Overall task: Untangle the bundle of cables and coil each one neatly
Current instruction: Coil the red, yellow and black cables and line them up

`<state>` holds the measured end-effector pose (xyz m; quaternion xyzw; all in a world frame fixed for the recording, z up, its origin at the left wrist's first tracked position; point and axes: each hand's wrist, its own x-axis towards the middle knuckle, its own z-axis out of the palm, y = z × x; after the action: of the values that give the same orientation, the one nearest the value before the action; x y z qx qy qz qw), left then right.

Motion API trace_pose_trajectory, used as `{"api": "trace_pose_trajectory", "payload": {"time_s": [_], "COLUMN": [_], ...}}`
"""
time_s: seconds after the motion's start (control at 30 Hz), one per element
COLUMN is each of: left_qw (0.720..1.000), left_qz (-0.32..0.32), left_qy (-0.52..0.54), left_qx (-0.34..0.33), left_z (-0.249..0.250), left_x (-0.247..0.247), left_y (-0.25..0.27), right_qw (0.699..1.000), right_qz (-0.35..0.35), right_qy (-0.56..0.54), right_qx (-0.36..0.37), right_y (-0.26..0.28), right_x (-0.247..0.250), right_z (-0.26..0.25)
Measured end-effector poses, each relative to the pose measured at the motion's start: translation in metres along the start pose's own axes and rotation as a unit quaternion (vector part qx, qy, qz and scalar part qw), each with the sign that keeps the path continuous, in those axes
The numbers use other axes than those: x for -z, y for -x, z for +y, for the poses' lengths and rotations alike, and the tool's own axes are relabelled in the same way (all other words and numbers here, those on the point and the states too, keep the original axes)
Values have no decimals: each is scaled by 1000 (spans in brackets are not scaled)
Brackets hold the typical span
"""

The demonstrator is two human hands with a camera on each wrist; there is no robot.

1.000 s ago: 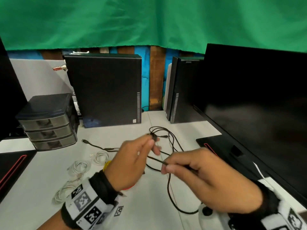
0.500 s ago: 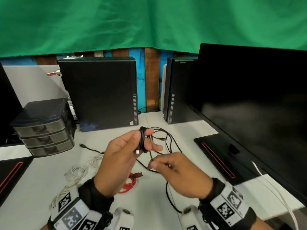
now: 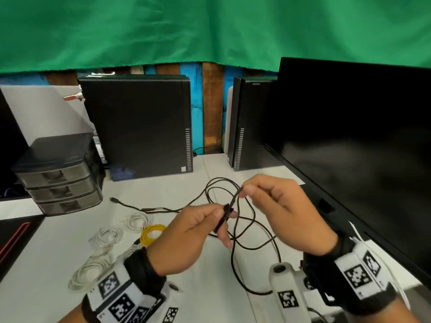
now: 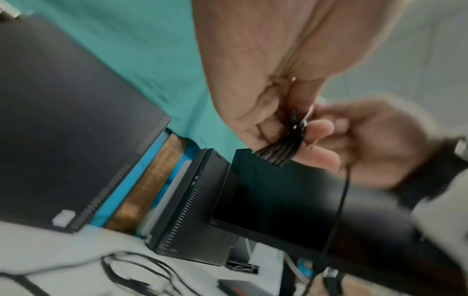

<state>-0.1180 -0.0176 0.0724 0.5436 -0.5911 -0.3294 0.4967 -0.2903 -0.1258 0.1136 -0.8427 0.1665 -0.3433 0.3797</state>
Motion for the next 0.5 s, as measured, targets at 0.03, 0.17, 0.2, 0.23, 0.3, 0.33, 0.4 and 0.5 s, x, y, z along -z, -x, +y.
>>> {"api": "trace_pose_trajectory", "payload": {"time_s": [0.03, 0.17, 0.2, 0.23, 0.3, 0.33, 0.4, 0.5], "left_qw": [999, 977, 967, 957, 944, 944, 956, 981], "left_qz": [1, 37, 52, 67, 107, 129, 158, 143], "left_qy": [33, 210, 250, 280, 310, 303, 245, 125], "left_qx": [-11, -19, -22, -28, -31, -30, -31, -48], "left_z": [3, 14, 17, 20, 21, 20, 14, 5], "left_x": [1, 12, 14, 16, 19, 20, 19, 15], "left_y": [0, 0, 0, 1, 0, -1, -2, -1], "right_qw": [999, 996, 995, 994, 990, 988, 979, 965], "right_qz": [29, 2, -24, -51, -112, -140, -182, -218], "right_qy": [-6, -46, -46, -34, 4, 26, 80, 144], "right_qx": [-16, -77, -88, -92, -81, -65, -39, -14], "right_y": [-3, -6, -4, -1, 6, 9, 14, 16], "right_x": [1, -17, -25, -33, -49, -55, -60, -50], "right_z": [10, 32, 33, 33, 28, 25, 17, 5]}}
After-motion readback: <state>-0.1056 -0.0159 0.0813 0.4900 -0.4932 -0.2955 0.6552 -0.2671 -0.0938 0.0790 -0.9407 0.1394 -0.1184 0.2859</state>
